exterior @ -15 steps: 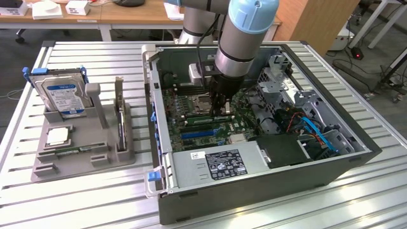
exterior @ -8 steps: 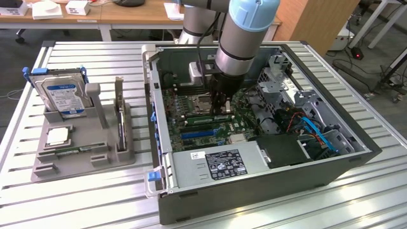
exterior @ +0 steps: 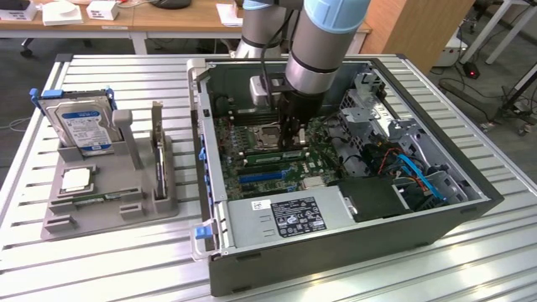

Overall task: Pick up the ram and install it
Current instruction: 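Press down the ram until it locks into place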

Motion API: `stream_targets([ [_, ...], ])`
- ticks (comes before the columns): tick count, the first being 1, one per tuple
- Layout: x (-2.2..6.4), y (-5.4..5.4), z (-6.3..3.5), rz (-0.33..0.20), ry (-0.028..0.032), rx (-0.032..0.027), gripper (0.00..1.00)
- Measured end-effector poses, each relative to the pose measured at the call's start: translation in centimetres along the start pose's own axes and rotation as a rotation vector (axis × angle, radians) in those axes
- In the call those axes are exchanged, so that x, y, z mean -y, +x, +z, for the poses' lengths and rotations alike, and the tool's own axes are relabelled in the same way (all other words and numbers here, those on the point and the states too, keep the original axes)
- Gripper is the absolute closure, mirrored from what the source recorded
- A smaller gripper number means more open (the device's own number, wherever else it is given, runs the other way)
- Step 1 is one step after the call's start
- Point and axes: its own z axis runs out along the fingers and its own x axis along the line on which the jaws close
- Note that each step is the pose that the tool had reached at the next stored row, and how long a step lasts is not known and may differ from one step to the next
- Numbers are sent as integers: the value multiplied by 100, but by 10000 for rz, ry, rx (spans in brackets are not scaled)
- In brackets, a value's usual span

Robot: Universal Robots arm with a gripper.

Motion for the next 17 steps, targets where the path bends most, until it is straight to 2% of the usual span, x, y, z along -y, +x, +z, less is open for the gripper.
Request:
stream_targets([
  [13,-2,-15,-141,0,0,0,91],
  [14,-5,-34,-311,0,0,1,91],
  [17,-5,-34,-311,0,0,0,91],
])
